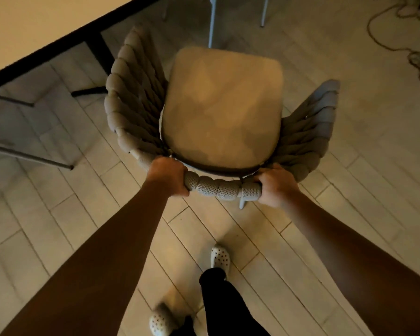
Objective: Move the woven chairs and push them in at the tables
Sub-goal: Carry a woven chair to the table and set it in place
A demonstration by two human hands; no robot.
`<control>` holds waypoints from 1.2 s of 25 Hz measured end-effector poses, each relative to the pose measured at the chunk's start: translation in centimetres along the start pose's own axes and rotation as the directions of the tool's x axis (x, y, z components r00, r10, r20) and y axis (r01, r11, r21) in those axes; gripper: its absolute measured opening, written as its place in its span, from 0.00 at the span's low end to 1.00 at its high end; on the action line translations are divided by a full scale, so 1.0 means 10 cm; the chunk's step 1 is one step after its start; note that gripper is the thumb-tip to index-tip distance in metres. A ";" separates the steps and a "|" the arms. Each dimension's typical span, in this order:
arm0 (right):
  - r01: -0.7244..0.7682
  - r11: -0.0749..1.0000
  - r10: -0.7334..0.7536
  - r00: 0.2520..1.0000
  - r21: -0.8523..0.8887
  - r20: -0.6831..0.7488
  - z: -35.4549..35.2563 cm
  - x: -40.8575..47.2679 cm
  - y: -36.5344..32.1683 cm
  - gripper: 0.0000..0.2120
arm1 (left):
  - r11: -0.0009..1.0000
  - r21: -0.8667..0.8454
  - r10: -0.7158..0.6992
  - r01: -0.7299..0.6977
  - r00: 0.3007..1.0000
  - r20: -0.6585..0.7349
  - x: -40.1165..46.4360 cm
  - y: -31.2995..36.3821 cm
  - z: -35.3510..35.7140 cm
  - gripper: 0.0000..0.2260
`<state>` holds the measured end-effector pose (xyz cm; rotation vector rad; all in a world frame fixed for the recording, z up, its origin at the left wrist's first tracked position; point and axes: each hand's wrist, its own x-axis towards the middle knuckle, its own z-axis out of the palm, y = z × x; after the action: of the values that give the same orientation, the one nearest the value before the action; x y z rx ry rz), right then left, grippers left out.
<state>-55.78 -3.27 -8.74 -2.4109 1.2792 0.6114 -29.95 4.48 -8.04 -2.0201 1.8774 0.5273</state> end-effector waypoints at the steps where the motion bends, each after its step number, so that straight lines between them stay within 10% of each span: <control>1: 0.016 1.000 -0.016 1.000 -0.009 0.013 0.01 -0.02 0.00 0.22 | 1.000 -0.009 -0.009 0.009 1.000 -0.003 -0.04 0.02 0.02 0.18; 30: 0.496 0.829 -0.421 0.858 -0.259 0.295 0.96 -1.82 -0.22 0.19 | 0.914 -0.270 -0.282 0.303 0.953 0.114 -2.82 1.40 1.59 0.24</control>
<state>-65.10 15.12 -7.24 -2.6773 0.4888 0.9725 -46.39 35.75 -8.27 -2.3759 1.4852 0.8123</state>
